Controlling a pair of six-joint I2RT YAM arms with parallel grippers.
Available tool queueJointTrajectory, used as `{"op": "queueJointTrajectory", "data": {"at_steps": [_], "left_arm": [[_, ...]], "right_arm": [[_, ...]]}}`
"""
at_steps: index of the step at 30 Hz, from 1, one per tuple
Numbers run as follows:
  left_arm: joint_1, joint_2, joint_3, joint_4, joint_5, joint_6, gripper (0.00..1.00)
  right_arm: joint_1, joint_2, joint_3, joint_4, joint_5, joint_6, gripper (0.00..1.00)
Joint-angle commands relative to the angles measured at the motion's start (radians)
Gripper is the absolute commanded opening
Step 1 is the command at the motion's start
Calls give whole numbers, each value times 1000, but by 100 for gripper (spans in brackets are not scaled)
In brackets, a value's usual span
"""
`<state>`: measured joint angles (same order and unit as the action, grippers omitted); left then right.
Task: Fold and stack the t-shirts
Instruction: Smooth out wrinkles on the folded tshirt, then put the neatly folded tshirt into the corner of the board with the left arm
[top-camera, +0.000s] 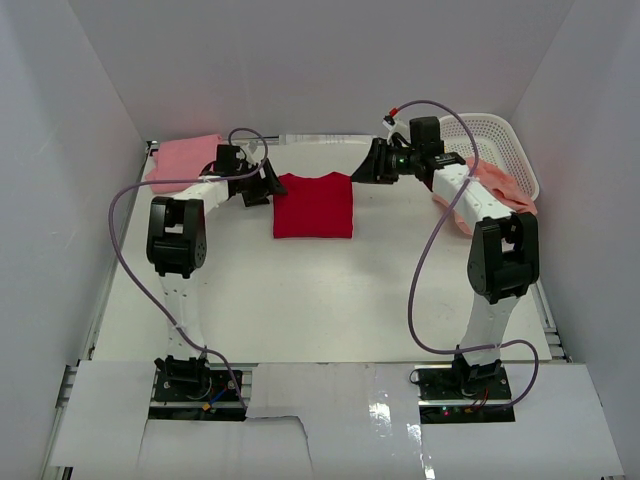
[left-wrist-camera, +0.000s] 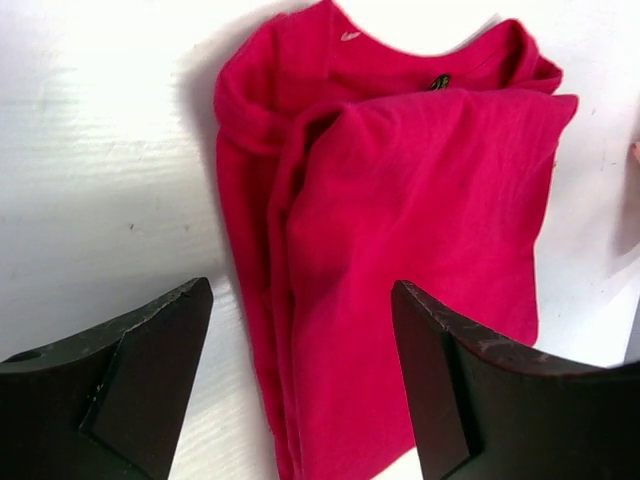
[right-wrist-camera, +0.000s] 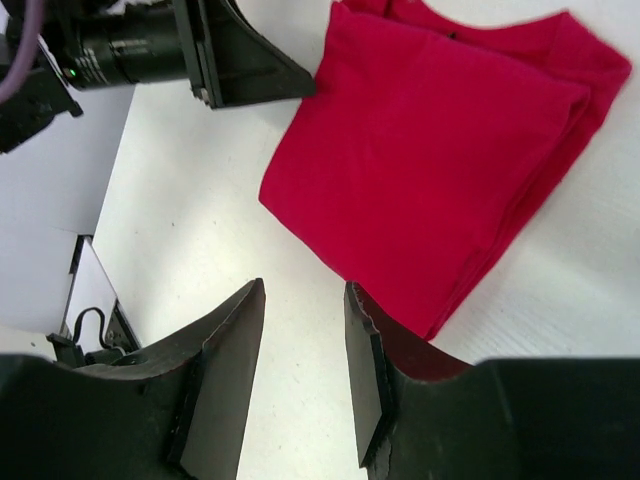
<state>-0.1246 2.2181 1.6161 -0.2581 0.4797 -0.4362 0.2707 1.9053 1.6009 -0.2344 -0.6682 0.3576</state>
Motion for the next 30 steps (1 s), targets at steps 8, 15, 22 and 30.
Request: {"op": "queueJointTrajectory", "data": {"at_steps": [8, 15, 22, 30], "left_arm": [[-4, 124, 83, -12, 0, 14, 76], [-6, 176, 107, -21, 40, 11, 64], [-9, 233, 128, -44, 43, 16, 41], [-9, 258, 195, -104, 79, 13, 0]], "right_arm": [[-10, -54, -61, -2, -22, -31, 44], [-19, -94, -91, -6, -25, -34, 44], [-25, -133, -124, -5, -34, -32, 44], [-30, -181, -168, -14, -39, -29, 44]]}}
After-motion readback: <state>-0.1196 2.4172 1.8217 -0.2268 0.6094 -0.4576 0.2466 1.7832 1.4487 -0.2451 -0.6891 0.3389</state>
